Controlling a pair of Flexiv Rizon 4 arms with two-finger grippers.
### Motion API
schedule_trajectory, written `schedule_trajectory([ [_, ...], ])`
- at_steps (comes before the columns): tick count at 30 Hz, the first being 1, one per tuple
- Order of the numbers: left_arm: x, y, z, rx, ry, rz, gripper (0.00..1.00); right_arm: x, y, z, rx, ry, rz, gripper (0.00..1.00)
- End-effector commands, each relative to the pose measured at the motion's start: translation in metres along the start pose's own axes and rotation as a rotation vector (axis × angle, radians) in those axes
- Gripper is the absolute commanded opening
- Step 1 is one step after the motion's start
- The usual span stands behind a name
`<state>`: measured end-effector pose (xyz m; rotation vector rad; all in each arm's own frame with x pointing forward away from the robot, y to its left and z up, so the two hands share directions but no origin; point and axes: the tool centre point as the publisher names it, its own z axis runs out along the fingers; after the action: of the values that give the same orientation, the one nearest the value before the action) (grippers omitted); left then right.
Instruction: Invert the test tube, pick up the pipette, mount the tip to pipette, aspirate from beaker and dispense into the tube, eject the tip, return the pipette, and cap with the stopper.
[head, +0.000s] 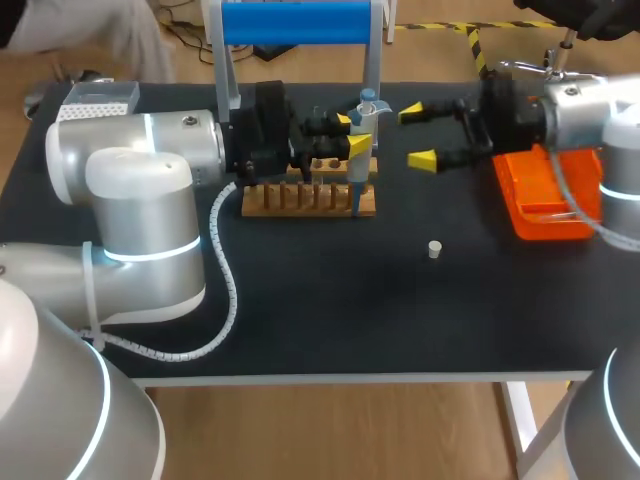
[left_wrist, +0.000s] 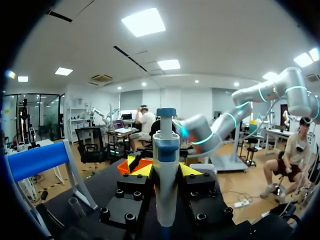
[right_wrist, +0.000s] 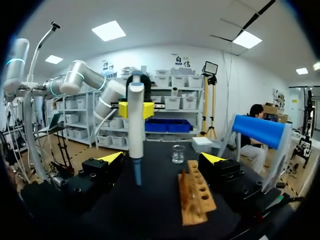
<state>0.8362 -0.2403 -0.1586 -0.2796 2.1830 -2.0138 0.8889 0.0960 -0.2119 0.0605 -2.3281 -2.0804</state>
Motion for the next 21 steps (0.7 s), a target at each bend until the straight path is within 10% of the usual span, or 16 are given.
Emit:
schedule_trajectory([
  [1, 0.000, 0.001, 0.002, 0.002, -0.005, 0.001, 0.00, -0.020, 0.008, -0.012, 0.020, -0.013, -0.010, 1.00],
  [21, 0.000, 0.001, 0.002, 0.002, -0.005, 0.001, 0.00, -0.140, 0.027, 0.006, 0.154, -0.164, -0.031, 1.00],
])
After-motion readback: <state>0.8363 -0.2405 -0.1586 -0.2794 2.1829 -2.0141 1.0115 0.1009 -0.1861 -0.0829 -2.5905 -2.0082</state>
